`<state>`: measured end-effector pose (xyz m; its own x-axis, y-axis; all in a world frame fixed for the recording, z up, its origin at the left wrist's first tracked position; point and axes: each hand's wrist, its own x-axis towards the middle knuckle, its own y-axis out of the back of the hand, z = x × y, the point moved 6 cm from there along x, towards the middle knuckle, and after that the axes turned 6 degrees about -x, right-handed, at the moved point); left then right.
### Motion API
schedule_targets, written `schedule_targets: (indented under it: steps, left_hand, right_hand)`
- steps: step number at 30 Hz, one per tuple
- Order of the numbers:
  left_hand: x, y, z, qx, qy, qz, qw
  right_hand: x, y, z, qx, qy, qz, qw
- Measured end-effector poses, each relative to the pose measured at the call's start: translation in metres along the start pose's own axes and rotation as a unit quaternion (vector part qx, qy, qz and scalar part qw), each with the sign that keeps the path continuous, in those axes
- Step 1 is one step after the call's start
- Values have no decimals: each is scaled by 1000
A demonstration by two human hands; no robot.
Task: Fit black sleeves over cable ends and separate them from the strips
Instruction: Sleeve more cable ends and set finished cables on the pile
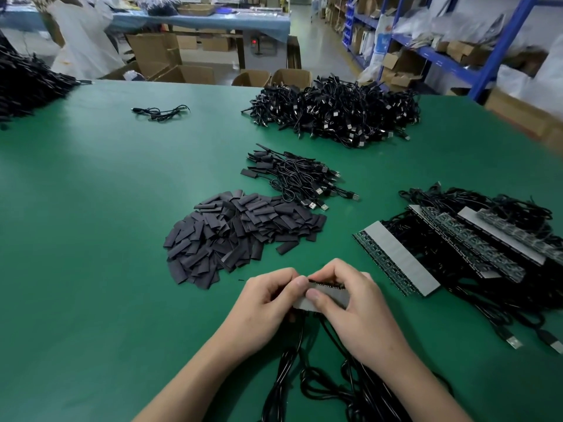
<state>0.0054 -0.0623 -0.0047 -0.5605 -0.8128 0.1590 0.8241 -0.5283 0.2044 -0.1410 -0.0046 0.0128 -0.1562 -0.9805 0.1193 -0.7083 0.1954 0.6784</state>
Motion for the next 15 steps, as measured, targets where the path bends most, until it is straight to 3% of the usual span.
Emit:
schedule_targets:
  steps: [5,15]
  left_hand:
    - [-3,-2,8,56,-37,31,997]
    - [-4,-3,4,-28,-12,-19,999]
  right_hand:
    - [-1,1,3,25,-11,6,1000]
    - [0,-2,2,88,7,-1,996]
